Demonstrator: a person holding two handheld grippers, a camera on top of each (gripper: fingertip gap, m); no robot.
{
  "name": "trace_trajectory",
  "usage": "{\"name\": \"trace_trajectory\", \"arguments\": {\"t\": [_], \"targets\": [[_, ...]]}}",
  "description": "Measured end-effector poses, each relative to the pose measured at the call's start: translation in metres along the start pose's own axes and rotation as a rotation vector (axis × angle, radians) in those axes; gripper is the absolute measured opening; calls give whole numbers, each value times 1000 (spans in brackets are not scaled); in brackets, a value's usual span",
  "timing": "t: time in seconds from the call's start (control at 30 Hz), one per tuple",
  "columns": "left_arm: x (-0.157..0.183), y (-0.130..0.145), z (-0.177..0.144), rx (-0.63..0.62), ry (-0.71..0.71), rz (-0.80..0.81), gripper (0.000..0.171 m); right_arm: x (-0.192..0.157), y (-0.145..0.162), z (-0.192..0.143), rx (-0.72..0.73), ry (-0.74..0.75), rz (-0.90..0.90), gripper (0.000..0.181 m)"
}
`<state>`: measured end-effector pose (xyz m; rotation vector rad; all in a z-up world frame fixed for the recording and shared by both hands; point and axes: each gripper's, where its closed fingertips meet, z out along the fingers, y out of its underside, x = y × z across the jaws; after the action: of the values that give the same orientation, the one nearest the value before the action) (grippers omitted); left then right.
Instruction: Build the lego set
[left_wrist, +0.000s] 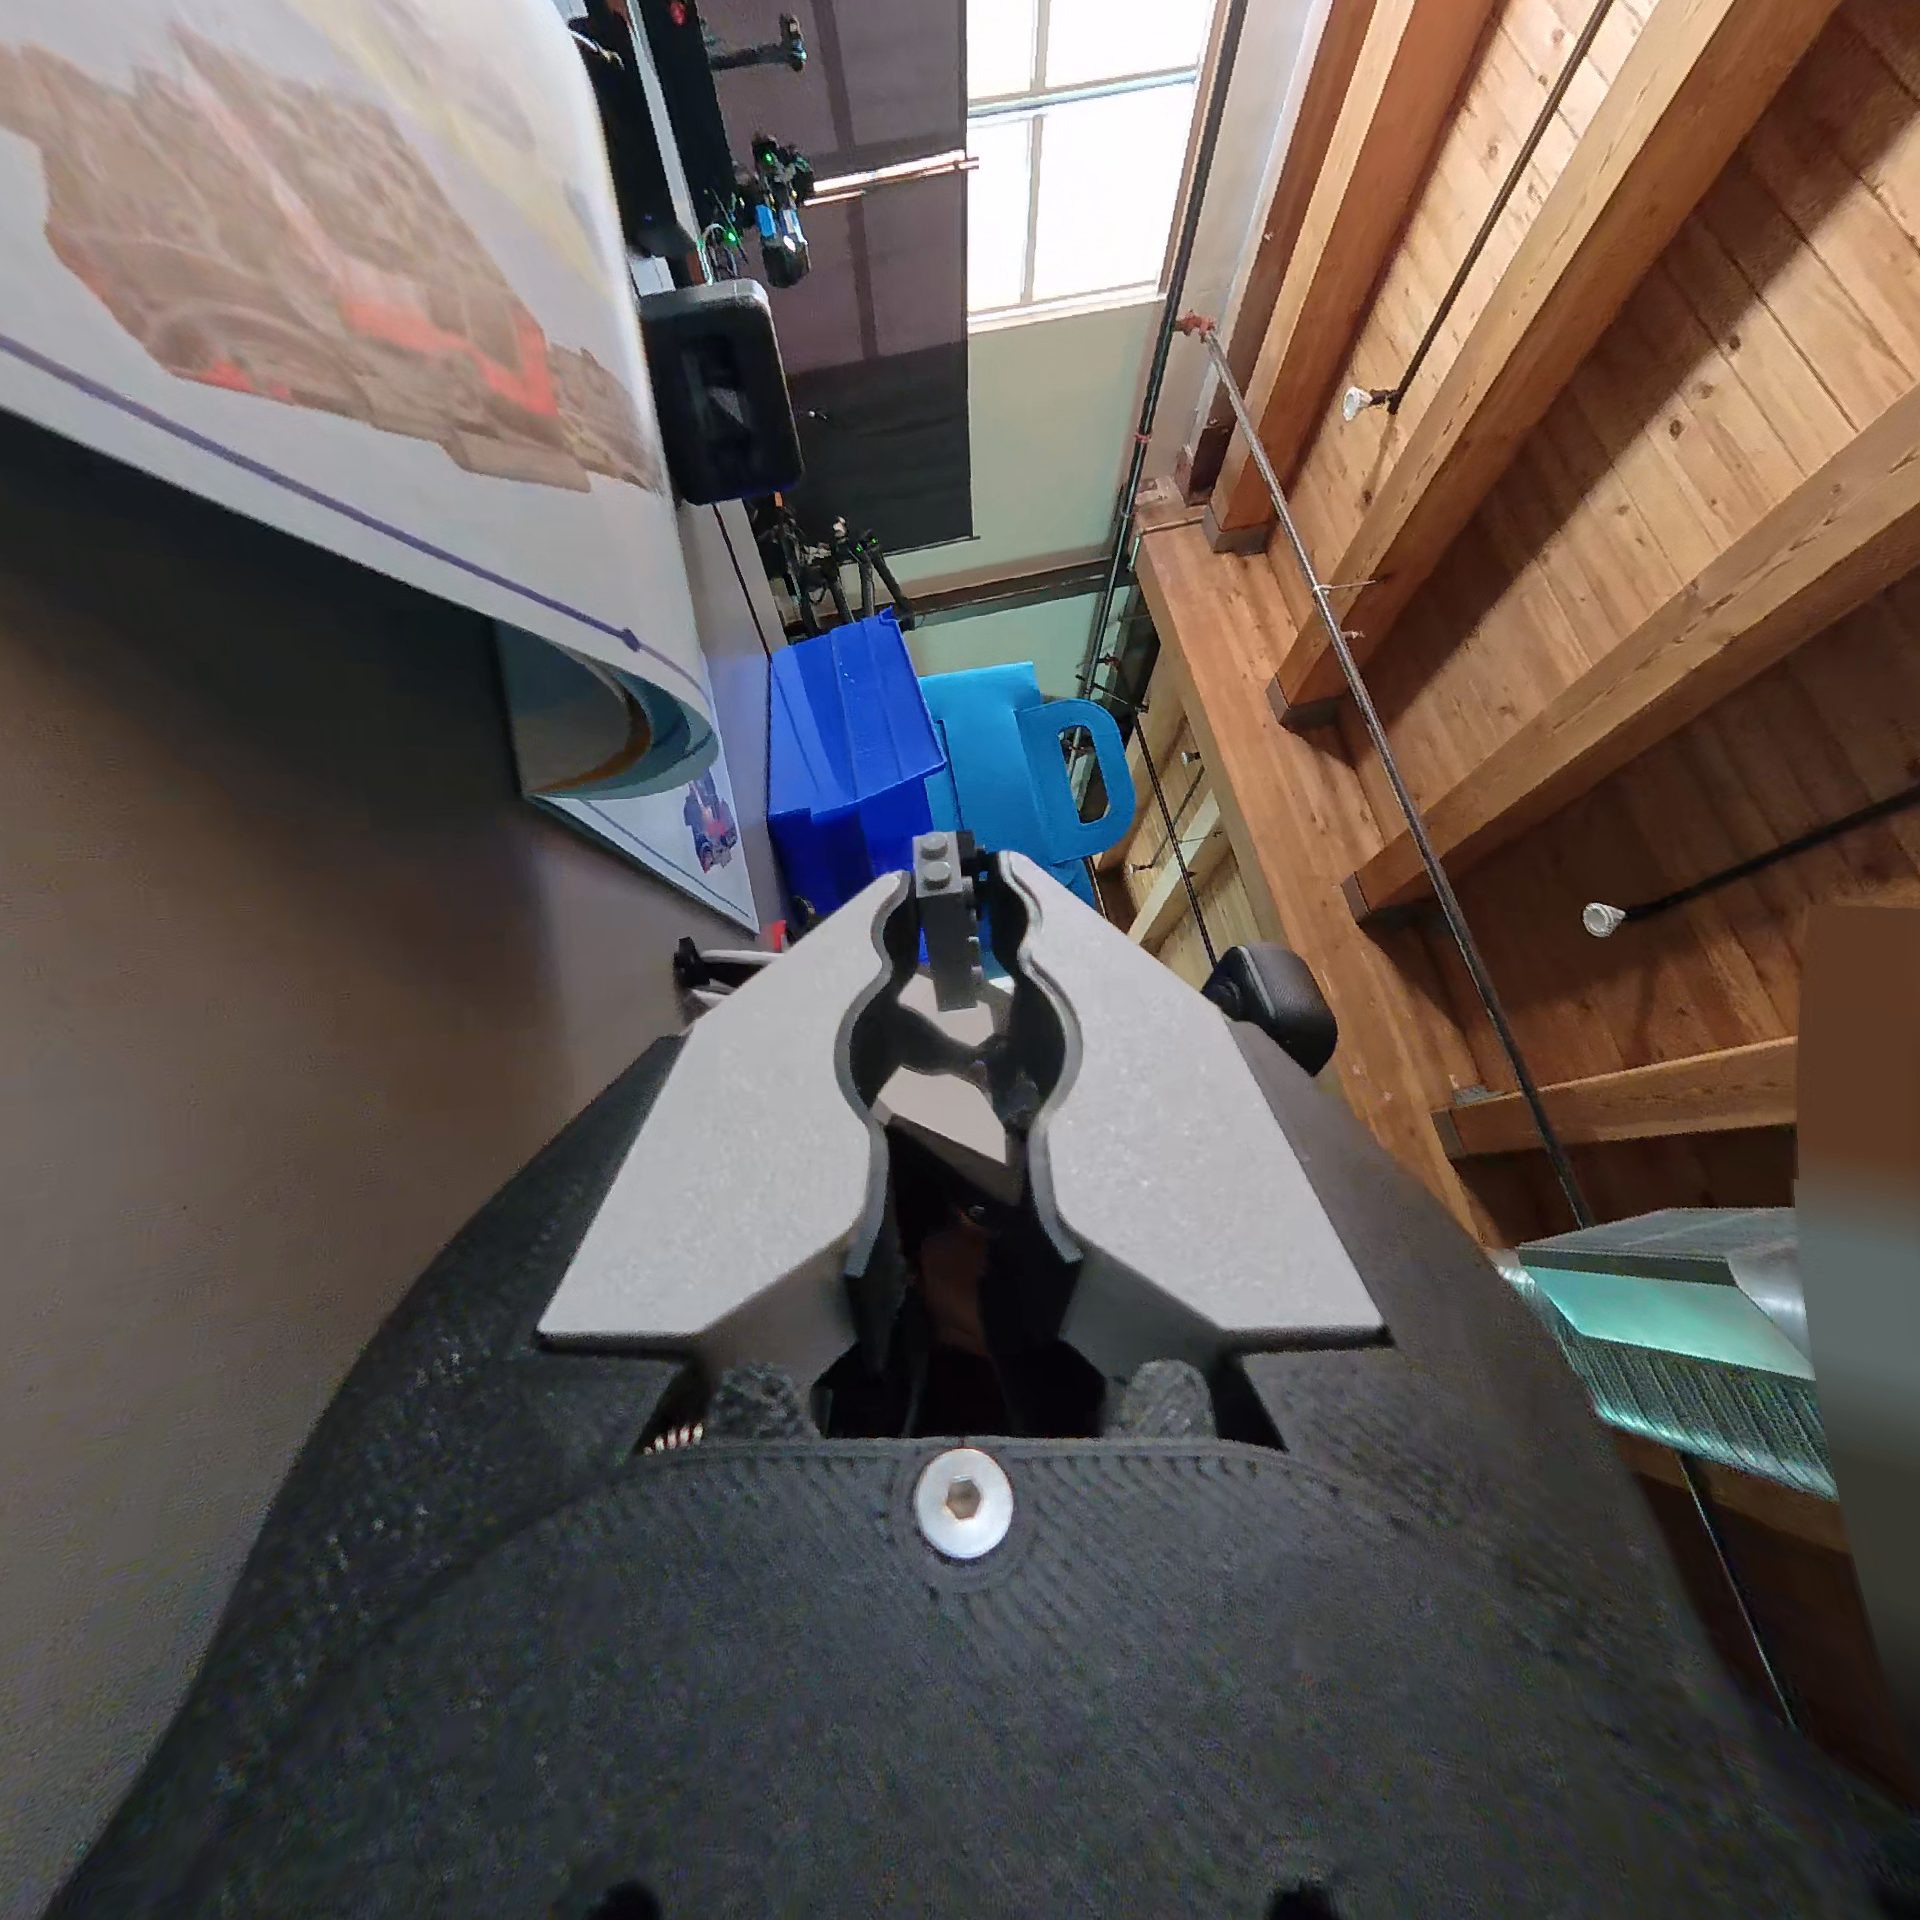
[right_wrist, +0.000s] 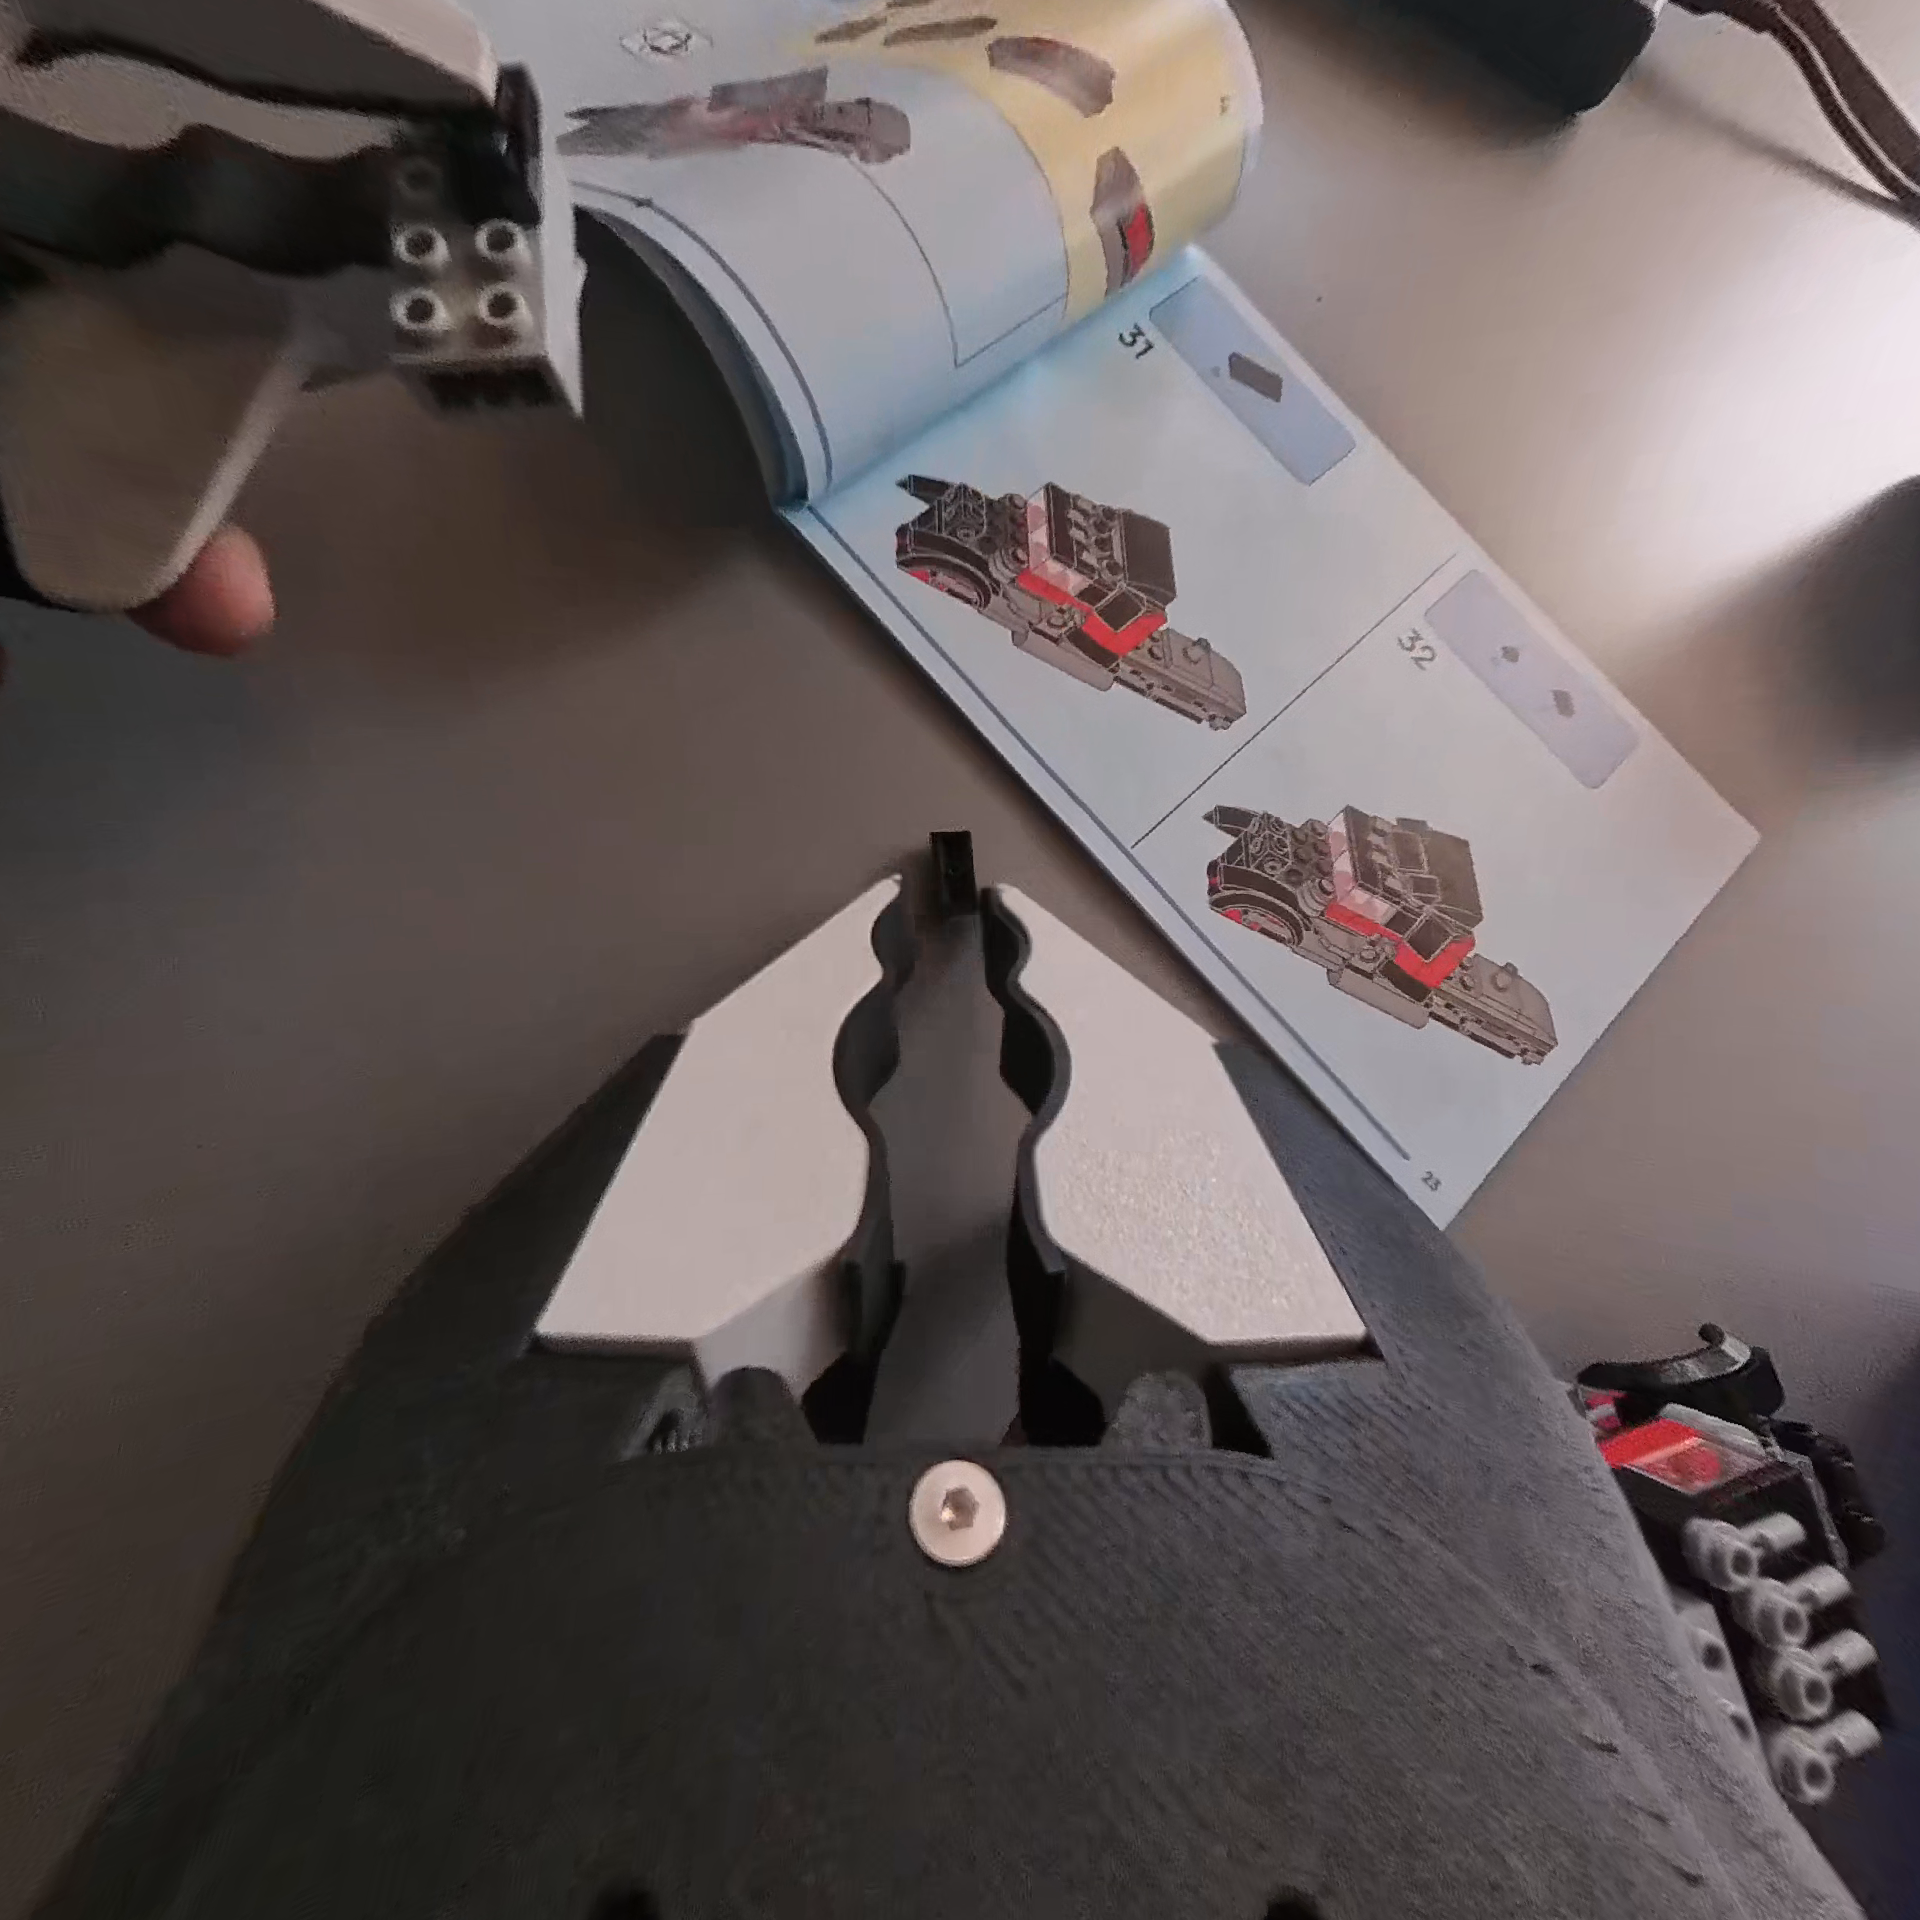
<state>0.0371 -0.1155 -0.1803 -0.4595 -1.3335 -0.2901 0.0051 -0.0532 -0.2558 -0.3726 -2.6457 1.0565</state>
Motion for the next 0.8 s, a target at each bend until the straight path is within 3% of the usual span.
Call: {"name": "trace_trajectory", "arguments": {"t": [0.13, 0.27, 0.43, 0.57, 0.8], "targets": [[2, 1, -1, -9, 21, -5, 14, -7, -6, -1, 47, -4, -62, 8], [3, 1, -2, -2, 27, -4, 14, -20, -37, -21, 247, -56, -142, 10], [4, -2, -6, 13, 36, -18, 14, -22, -61, -45, 409, -100, -90, 17], [3, -2, -6, 13, 37, -25, 14, -6, -44, -38, 306, -73, -43, 17], [4, -3, -6, 10, 47, -43, 13, -29, -16, -34, 148, -209, -90, 18]]}}
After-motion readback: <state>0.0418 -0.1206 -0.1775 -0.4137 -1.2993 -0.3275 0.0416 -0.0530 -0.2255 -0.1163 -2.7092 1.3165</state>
